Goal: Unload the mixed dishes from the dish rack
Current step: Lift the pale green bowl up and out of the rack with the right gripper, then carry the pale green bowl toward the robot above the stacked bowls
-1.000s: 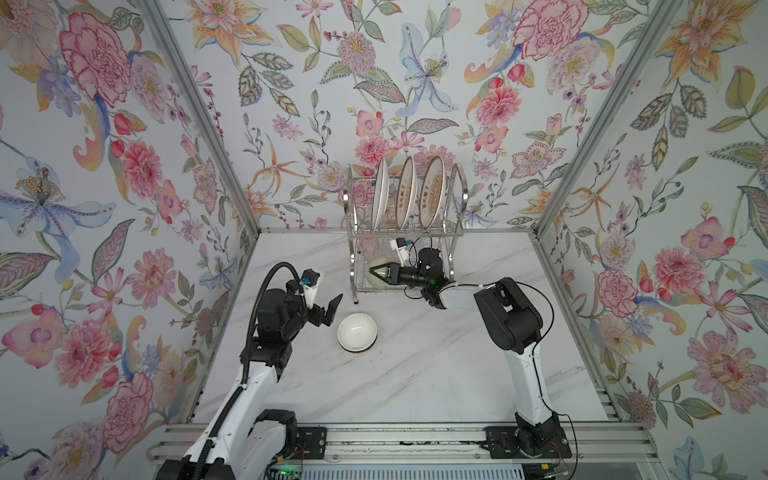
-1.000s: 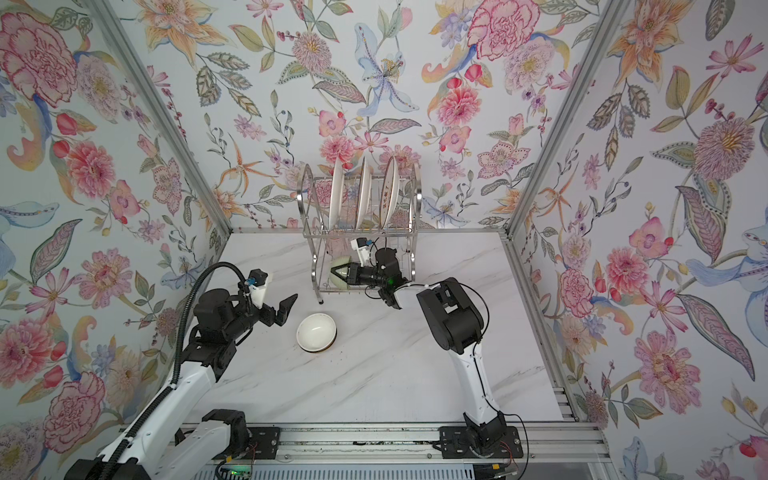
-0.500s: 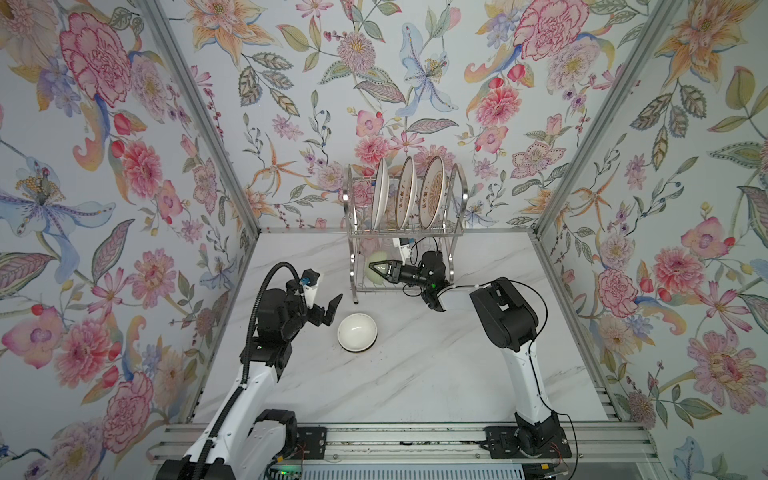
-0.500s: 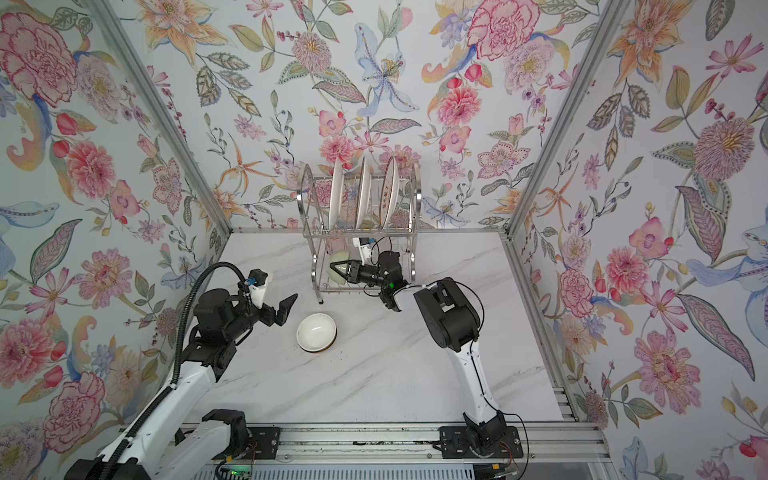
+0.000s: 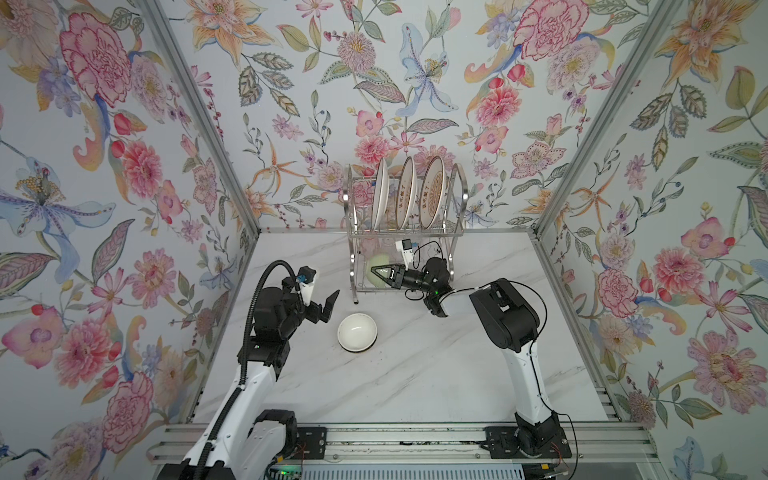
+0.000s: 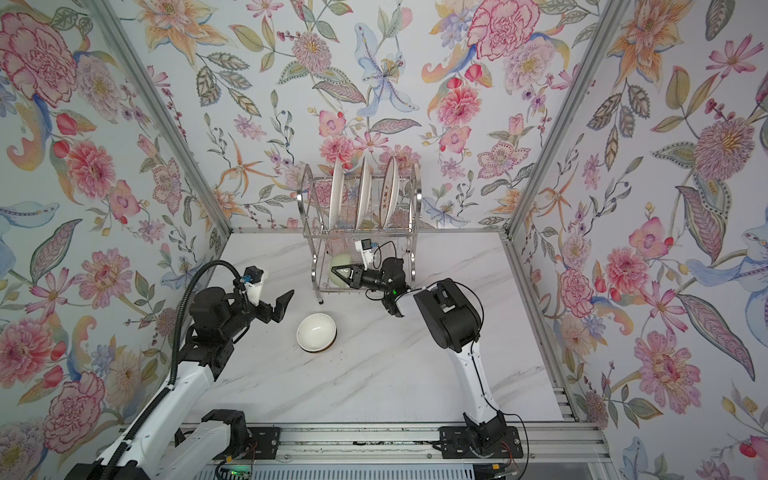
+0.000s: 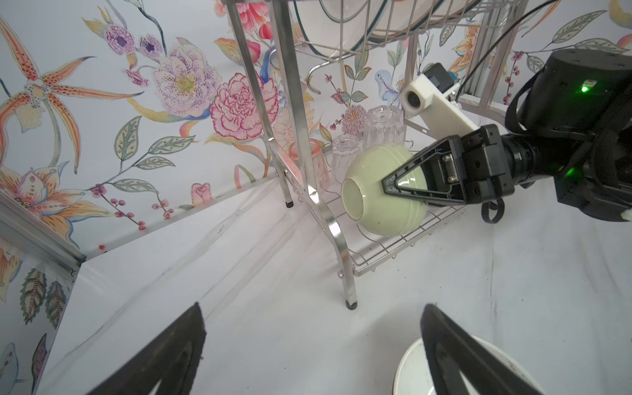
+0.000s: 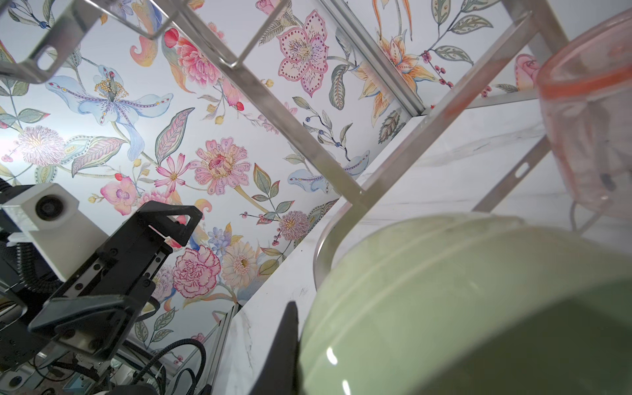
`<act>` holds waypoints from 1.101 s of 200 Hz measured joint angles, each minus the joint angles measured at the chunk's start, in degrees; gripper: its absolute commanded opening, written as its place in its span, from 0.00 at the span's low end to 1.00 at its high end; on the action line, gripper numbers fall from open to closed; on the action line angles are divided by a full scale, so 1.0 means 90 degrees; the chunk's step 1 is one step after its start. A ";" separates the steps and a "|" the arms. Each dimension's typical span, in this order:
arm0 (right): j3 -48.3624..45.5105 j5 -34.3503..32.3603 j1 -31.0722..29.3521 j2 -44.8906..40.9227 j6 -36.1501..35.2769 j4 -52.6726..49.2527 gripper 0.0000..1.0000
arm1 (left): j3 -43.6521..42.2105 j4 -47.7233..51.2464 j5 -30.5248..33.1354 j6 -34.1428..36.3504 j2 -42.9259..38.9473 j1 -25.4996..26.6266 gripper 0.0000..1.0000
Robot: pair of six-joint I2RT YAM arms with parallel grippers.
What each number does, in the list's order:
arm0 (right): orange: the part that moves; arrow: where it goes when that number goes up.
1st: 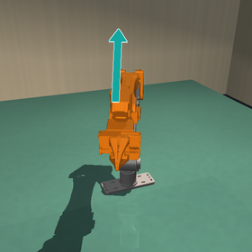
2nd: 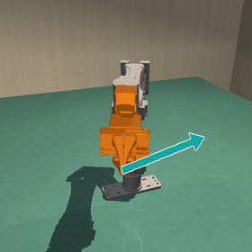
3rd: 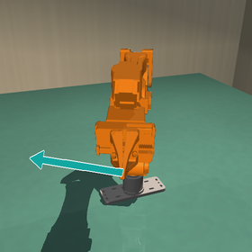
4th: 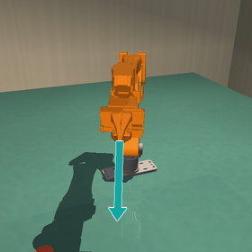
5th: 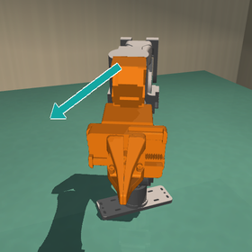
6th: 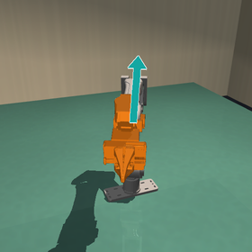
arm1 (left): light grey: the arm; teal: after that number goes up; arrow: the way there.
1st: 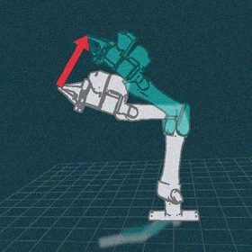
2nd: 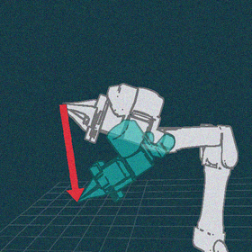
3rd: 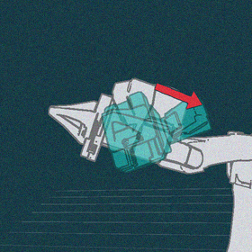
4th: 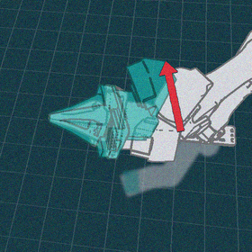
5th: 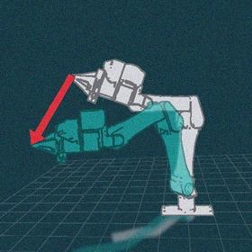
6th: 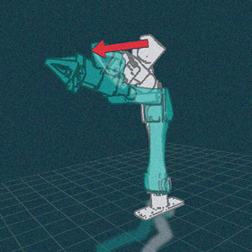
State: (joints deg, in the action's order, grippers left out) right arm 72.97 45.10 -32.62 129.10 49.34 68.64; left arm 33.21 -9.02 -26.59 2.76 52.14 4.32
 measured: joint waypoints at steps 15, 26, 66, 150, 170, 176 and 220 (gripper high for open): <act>-0.0165 0.0044 -0.0007 -0.0189 -0.0121 -0.0024 0.00 | 0.0083 -0.0007 0.0005 -0.0049 -0.0002 -0.0005 0.99; -0.0272 0.0066 -0.0019 -0.0352 -0.0209 -0.0017 0.00 | 0.0124 -0.0022 0.0034 -0.0107 -0.0010 -0.0010 0.99; -0.0724 0.0165 -0.0073 -0.1044 -0.0607 -0.0002 0.00 | 0.0379 -0.0017 0.0170 -0.0478 0.0000 -0.0034 0.99; -0.1246 0.0075 -0.0376 -0.2866 -0.3133 -0.2688 0.00 | 0.0925 -0.0010 0.0359 -0.1081 0.0245 -0.0216 0.99; -0.1239 -0.0092 -0.0512 -0.3288 -0.3949 -0.3704 0.00 | 0.1056 0.0044 0.0459 -0.1132 0.0340 -0.0265 0.99; -0.1212 -0.0185 -0.0561 -0.3400 -0.4243 -0.4085 0.00 | 0.1110 0.0058 0.0493 -0.1149 0.0384 -0.0284 0.99; -0.0697 -0.0962 -0.1110 -0.3694 -0.6152 -0.6844 0.00 | 0.1326 0.0134 0.0534 -0.1362 0.0685 -0.0486 0.99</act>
State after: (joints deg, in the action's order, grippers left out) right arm 66.70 36.45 -42.61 95.85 -6.02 7.05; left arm 45.15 -7.81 -21.78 -9.50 58.30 -0.05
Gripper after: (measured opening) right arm 0.127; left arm 0.994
